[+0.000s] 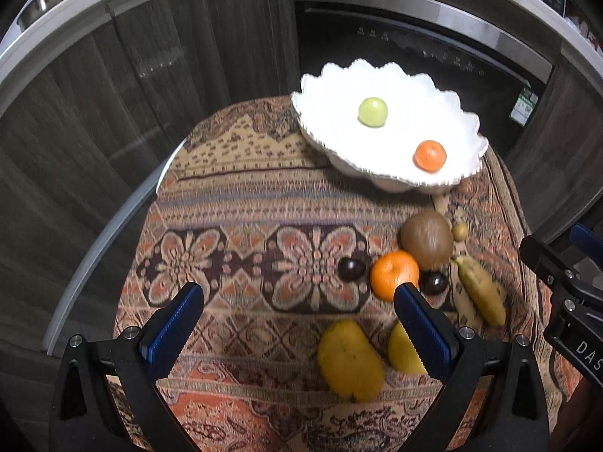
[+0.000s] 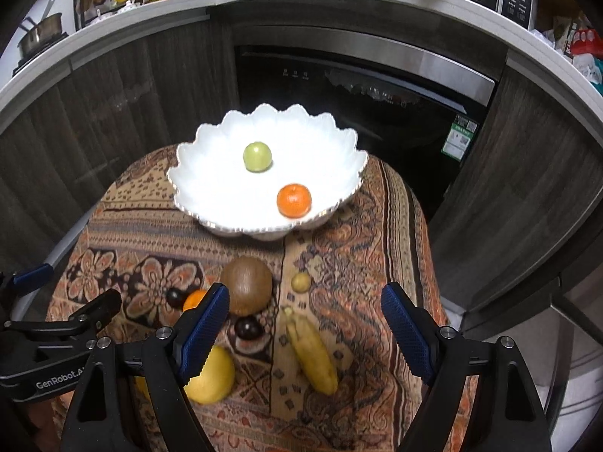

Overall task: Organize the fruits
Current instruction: 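Withdraw both tools from the bowl back toward the remaining fruit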

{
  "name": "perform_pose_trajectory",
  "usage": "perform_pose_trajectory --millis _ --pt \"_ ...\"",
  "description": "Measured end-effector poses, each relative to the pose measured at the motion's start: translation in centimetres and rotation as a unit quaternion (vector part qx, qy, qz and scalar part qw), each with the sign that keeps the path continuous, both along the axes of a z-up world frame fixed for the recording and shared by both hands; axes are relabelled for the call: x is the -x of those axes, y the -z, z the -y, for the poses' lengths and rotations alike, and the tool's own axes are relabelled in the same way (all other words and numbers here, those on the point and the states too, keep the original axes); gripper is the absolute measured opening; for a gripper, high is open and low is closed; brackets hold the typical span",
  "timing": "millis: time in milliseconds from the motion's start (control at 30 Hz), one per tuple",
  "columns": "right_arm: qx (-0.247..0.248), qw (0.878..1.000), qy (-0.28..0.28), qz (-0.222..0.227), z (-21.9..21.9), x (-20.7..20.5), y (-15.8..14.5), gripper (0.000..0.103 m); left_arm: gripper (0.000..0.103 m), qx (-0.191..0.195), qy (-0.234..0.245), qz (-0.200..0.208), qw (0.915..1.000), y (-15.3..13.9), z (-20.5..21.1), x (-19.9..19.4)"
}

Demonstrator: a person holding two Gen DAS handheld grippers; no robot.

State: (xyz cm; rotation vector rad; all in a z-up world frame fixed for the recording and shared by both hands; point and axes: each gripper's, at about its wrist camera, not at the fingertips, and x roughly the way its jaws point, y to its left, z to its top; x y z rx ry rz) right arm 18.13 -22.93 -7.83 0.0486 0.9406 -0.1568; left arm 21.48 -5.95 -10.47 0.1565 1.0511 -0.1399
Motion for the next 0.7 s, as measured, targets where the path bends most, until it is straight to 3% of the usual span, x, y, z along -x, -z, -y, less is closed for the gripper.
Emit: perform_pose_trajectory --millis 700 --pt "-0.012 0.999 0.003 -0.04 -0.5 4.0 3.5 0.083 0.102 -0.008 0.04 -0.059 0.9974 5.0 0.6 4.2"
